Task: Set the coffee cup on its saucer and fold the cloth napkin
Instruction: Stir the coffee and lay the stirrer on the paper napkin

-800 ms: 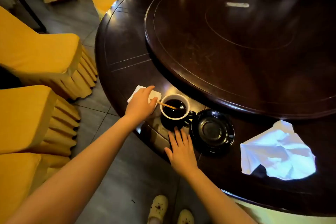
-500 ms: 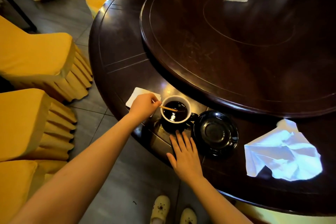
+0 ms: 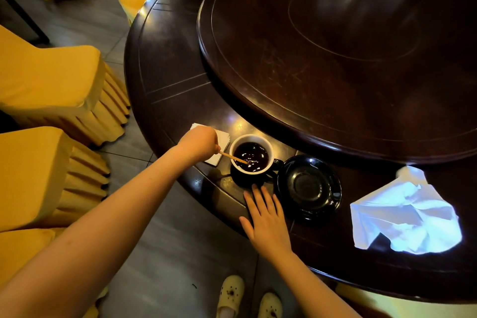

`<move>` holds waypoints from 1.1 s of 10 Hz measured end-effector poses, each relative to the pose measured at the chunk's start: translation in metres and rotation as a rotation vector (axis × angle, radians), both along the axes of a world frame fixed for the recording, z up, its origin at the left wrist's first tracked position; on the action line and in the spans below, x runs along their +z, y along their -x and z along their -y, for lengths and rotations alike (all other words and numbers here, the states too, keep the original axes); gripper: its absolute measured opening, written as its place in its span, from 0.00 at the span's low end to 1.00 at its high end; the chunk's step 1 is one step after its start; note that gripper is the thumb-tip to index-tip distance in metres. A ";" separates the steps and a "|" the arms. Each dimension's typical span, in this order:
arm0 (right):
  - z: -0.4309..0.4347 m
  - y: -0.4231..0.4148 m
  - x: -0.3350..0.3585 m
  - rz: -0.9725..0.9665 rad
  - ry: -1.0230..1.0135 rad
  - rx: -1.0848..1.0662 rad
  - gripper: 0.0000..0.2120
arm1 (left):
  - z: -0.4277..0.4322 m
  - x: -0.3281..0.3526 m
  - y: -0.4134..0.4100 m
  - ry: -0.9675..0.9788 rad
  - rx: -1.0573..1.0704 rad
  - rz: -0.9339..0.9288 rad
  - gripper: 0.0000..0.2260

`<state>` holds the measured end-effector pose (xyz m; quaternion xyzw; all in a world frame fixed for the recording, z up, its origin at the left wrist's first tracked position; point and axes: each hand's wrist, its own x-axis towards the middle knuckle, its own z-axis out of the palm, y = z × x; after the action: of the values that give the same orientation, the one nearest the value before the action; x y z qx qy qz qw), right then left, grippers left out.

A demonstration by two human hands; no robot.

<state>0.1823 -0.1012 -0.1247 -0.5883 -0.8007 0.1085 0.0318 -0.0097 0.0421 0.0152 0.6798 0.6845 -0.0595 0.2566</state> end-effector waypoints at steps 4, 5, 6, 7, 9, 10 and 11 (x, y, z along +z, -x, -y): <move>0.000 0.001 0.000 -0.008 -0.002 -0.002 0.27 | -0.005 0.027 0.007 -0.211 -0.129 -0.298 0.07; 0.000 0.000 0.000 -0.010 -0.005 -0.004 0.27 | -0.002 0.032 0.005 -0.276 -0.215 -0.369 0.07; 0.000 0.000 0.000 -0.006 -0.001 -0.005 0.27 | 0.005 0.035 -0.002 -0.327 -0.309 -0.383 0.07; 0.000 0.000 0.001 -0.005 0.000 -0.005 0.27 | 0.010 0.039 -0.007 -0.394 -0.394 -0.383 0.07; 0.000 0.000 0.001 -0.011 -0.002 -0.002 0.27 | 0.012 0.047 -0.003 -0.486 -0.440 -0.391 0.07; 0.000 0.000 0.002 -0.020 -0.009 0.000 0.27 | 0.014 0.044 0.003 -0.513 -0.456 -0.356 0.07; 0.000 0.000 0.002 -0.015 -0.011 -0.004 0.27 | 0.020 0.037 0.009 -0.521 -0.461 -0.302 0.08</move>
<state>0.1822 -0.1010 -0.1223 -0.5888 -0.7999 0.1086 0.0413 -0.0184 0.0222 0.0525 0.8420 0.5358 -0.0390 -0.0487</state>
